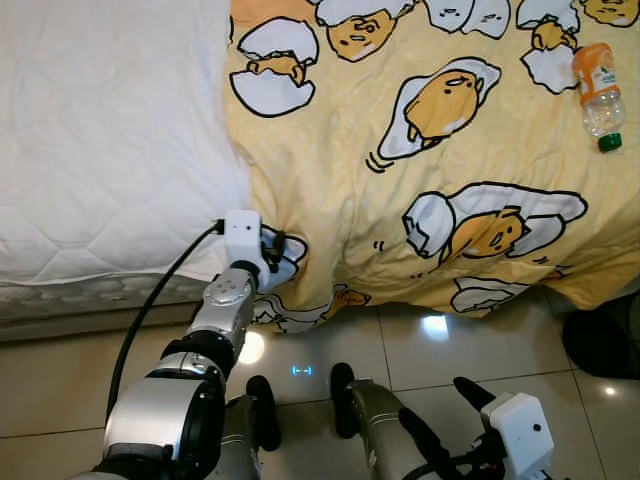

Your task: Clean up the room

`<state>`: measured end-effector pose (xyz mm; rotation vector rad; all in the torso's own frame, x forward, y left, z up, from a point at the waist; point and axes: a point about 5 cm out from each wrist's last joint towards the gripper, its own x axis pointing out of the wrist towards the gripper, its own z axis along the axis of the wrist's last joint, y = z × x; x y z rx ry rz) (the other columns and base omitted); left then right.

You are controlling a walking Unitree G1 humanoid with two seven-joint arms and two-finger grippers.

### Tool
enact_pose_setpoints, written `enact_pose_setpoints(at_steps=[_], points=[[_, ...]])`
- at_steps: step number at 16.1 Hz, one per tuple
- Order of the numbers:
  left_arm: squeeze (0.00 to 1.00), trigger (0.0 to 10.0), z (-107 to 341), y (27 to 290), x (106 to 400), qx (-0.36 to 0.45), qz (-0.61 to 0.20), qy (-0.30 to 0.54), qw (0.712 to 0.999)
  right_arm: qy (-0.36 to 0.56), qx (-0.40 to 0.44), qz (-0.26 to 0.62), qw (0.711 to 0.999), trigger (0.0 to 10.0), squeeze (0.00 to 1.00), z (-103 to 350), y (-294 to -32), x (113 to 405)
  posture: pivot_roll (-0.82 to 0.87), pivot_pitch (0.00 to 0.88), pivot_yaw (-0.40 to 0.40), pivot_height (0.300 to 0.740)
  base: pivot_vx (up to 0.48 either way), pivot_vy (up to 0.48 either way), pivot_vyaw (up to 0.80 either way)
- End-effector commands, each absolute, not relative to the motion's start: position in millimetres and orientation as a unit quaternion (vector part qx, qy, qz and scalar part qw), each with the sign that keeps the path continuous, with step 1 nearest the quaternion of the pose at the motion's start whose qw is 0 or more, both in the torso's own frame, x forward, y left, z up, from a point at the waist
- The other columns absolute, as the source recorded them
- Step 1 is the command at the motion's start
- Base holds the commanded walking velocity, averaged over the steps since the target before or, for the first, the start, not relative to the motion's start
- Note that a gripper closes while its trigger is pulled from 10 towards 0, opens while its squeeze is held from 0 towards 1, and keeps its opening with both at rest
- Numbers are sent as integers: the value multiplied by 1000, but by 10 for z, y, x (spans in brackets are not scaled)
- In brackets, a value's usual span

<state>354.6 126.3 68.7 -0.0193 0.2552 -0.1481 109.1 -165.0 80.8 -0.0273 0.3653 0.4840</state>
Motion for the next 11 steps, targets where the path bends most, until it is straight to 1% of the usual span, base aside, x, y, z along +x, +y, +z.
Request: enact_pose_setpoints(at_steps=[1, 3, 4, 9, 11], points=[[0, 0, 433, 1163, 3377, 1, -106, 179, 978, 197, -8, 233, 952, 10000, 0, 770, -1662, 1054, -408, 387, -50, 740, 0, 0, 0], [0, 0, 375, 1131, 3336, 11, -120, 195, 973, 199, -7, 234, 952, 10000, 0, 758, -1654, 1063, -404, 386, -49, 740, 0, 0, 0], [0, 0, 329, 1096, 3307, 21, -142, 216, 966, 199, -7, 235, 951, 10000, 0, 755, -1653, 1069, -404, 387, -49, 740, 0, 0, 0], [0, 0, 349, 993, 3305, 18, -177, 212, 961, 195, -5, 240, 951, 10000, 0, 772, -1663, 1103, -404, 376, -47, 740, 0, 0, 0], [0, 0, 366, 997, 3315, 25, -180, 207, 961, 207, -8, 275, 939, 10000, 0, 748, -1612, 1077, -399, 378, -44, 740, 0, 0, 0]])
